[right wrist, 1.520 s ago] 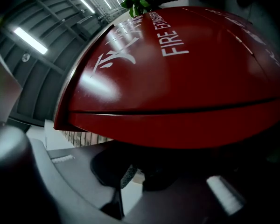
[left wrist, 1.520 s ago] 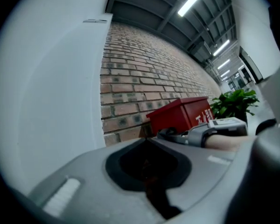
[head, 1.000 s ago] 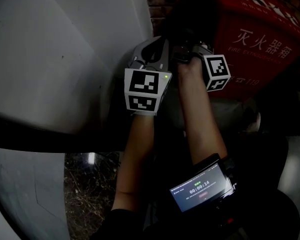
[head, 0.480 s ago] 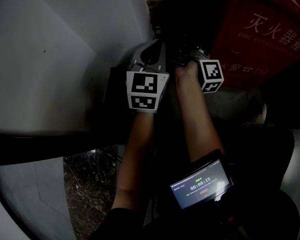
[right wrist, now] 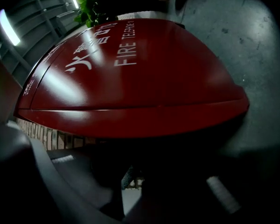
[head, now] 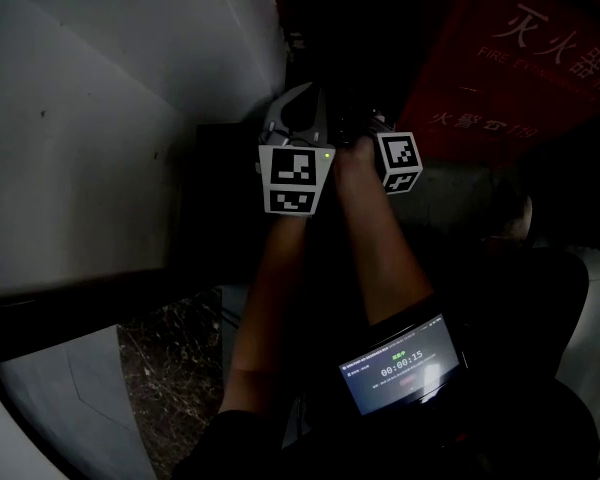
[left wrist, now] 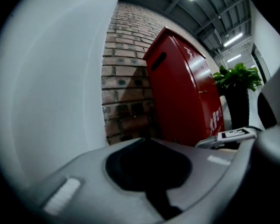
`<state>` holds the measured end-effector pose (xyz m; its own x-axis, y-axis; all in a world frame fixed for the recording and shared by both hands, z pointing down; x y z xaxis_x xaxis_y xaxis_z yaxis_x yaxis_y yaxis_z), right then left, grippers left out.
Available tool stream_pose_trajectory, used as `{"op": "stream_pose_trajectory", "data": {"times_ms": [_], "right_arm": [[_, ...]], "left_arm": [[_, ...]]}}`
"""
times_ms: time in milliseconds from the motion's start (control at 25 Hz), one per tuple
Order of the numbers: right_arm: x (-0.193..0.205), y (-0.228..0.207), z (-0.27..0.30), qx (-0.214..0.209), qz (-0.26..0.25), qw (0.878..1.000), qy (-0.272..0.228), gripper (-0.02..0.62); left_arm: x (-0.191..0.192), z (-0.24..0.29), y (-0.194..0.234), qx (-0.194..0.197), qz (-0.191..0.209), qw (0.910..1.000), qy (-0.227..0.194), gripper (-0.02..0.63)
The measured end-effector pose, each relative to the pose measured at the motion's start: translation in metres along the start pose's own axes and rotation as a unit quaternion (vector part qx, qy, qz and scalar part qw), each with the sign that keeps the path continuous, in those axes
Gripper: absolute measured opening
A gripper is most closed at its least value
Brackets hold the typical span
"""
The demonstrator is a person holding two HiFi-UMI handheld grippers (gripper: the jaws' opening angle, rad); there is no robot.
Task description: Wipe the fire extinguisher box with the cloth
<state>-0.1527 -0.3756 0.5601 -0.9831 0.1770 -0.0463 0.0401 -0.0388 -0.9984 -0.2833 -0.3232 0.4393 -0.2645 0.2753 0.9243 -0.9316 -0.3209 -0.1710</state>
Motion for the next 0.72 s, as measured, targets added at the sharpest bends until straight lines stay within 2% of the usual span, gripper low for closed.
{"op": "stream_pose_trajectory", "data": {"times_ms": [40,240,360,480,680,720], "right_arm": [[0.002,-0.004,-0.001,0.004,0.008,1.0,-0.001,0.034],[-0.004,-0.058,0.0,0.049,-0.018,0.999,0.01,0.034],[0.001,-0.076,-0.005,0.078,0.009,0.997,0.006,0.034],[-0.007,-0.099,0.0,0.082,-0.012,0.996,0.011,0.034],[-0.008,-0.114,0.001,0.103,-0.023,0.994,0.018,0.034],[-0.005,-0.109,-0.002,0.105,-0.012,0.994,0.018,0.034]], "left_arm": [[0.006,0.004,-0.003,0.004,-0.005,1.0,0.006,0.0],[0.035,0.016,-0.012,0.012,-0.016,0.9993,0.03,0.0],[0.048,0.022,-0.016,0.018,-0.011,0.9988,0.044,0.0],[0.059,0.025,-0.018,0.019,-0.01,0.9983,0.055,0.0],[0.064,0.027,-0.019,0.022,-0.014,0.9978,0.062,0.0],[0.064,0.027,-0.02,0.021,-0.013,0.9977,0.063,0.0]]}}
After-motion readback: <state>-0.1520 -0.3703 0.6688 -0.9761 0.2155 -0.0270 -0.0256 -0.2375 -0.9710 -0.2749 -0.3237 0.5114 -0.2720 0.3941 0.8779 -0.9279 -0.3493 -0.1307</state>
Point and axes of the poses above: the fingertips, and each gripper's own axes: z forward along the fingers, y to its left, x out of its underside, the point moved 2 cm from there along -z, backward along the fingers, and after that the axes turned 14 degrees about y, right-handed, at the moved point
